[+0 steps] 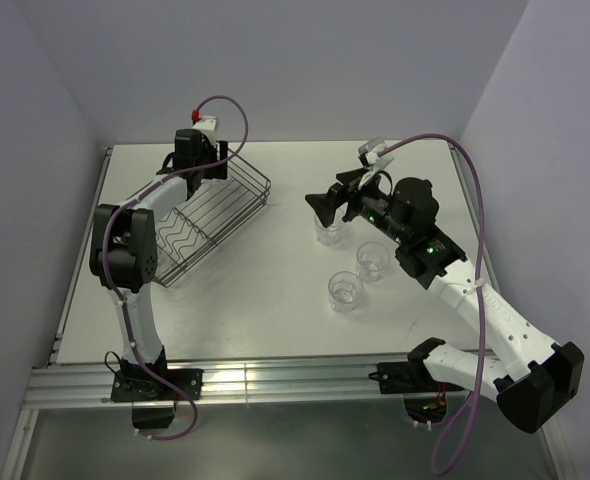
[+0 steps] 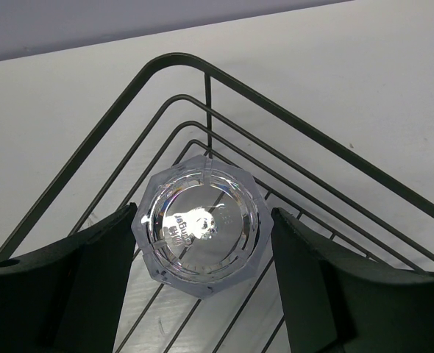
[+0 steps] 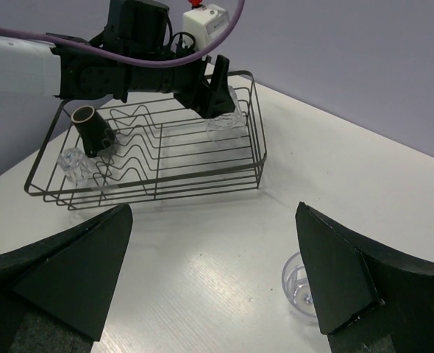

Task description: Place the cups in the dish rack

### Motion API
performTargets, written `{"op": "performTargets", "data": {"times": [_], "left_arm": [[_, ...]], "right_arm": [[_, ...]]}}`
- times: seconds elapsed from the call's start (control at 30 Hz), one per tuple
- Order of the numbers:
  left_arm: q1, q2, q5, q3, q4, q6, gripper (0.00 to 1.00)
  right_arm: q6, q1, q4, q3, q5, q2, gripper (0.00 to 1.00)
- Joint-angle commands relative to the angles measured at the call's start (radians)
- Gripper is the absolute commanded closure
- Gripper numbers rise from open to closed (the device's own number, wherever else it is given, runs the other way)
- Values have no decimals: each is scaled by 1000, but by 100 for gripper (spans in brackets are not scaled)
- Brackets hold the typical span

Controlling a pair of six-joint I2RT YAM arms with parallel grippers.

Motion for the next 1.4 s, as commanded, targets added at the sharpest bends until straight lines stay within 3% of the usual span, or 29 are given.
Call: {"op": "performTargets", "data": {"times": [0.0,0.07,0.27,0.4,0.43,0.47,0.77,1.1,1.37], "left_arm": [[-7,-5,-26,29,43,-13,48],[-5,-4,-26,29,41,-14,44],[-8,1,-21,40,21,-13,22],[-10,-16,-12,26,26,-17,16],[-10,-19,-12,23,27,-19,12],[-12,-21,-6,18,26,-19,1],[-16,-89,-18,52,0,-2,1],[-18,-327,25,133,-152,78,1],[-18,-576,200,-66,-155,43,1]], "right_arm": [[-3,-9,42,17,-9,-2,0],[-6,-9,42,17,-10,-2,0],[-8,-12,51,14,-7,-2,0],[-8,-12,59,13,-12,-2,0],[-8,-10,59,11,-15,-2,0],[-9,-10,62,11,-16,-4,0],[-25,-14,53,22,-1,-10,0],[-176,-23,-117,86,47,18,0],[-244,-47,-371,255,74,142,0]]}}
